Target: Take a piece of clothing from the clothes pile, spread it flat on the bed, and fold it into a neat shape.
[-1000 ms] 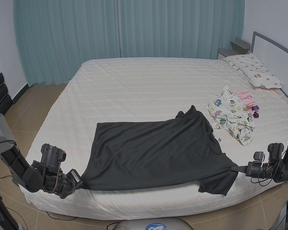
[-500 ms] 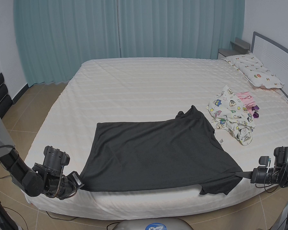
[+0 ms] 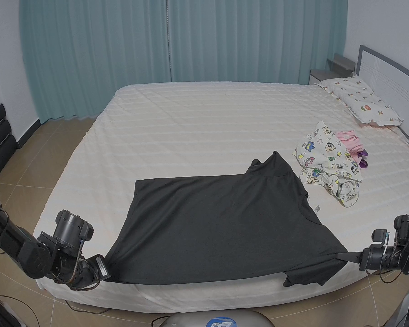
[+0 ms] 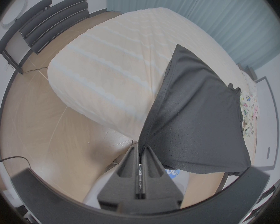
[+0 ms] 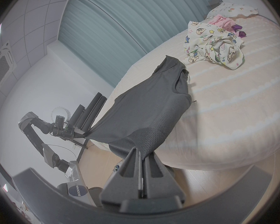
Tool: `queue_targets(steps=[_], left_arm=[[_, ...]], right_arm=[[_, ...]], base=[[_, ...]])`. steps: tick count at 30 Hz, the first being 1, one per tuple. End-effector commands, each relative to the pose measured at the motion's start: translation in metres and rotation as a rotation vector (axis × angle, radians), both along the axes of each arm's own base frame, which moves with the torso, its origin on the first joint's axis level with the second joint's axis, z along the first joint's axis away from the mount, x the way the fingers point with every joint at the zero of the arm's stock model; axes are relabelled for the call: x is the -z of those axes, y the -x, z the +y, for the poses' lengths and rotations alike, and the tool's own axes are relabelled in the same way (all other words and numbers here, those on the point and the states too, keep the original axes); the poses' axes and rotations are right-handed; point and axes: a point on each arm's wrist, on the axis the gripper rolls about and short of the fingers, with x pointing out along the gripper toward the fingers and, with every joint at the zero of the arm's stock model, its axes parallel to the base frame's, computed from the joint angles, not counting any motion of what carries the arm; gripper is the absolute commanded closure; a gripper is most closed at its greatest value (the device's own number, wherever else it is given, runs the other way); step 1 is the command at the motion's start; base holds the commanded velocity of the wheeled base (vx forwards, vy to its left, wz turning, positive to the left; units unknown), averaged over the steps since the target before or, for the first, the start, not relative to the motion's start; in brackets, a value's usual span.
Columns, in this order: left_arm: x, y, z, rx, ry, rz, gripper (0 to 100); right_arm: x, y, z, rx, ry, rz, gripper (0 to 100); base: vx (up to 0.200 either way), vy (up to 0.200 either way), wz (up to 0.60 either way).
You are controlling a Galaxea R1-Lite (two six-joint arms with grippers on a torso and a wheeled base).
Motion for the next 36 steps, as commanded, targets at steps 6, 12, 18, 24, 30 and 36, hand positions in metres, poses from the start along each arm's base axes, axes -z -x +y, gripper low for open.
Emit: queue_targets(steps=[6,12,18,24,30,36], left_arm=[[-0.015,0.007,0.002,0.043,-0.029,0.031,100],[-0.025,-0.01,-0.003,0.035,-0.005,-0.025,100],[-0.022,-0.038,-0.009,-0.013,0.011,-0.038,100],[-0.019,-0.066,-0.007,-0.086,0.046,-0.094,100],[-0.024,-0.086,-0.009,-0.15,0.092,-0.149,100],[-0.031,-0.101,0.0,-0.25,0.138,-0.189,100]], right_arm=[[-0.005,0.014,0.004,-0.011,0.015,-0.009,100],[-0.009,0.001,0.003,-0.061,-0.033,-0.058,100],[-0.008,-0.027,0.009,-0.111,-0.045,-0.078,100],[-0.01,-0.062,0.008,-0.095,-0.094,-0.076,100],[-0.011,-0.081,0.008,-0.1,-0.102,-0.09,100],[-0.014,-0.093,0.008,-0.107,-0.106,-0.085,100]], base=[[0.0,0.0,0.0],[0.0,0.0,0.0],[0.0,0.0,0.0],[0.0,0.0,0.0],[0.0,0.0,0.0],[0.0,0.0,0.0]])
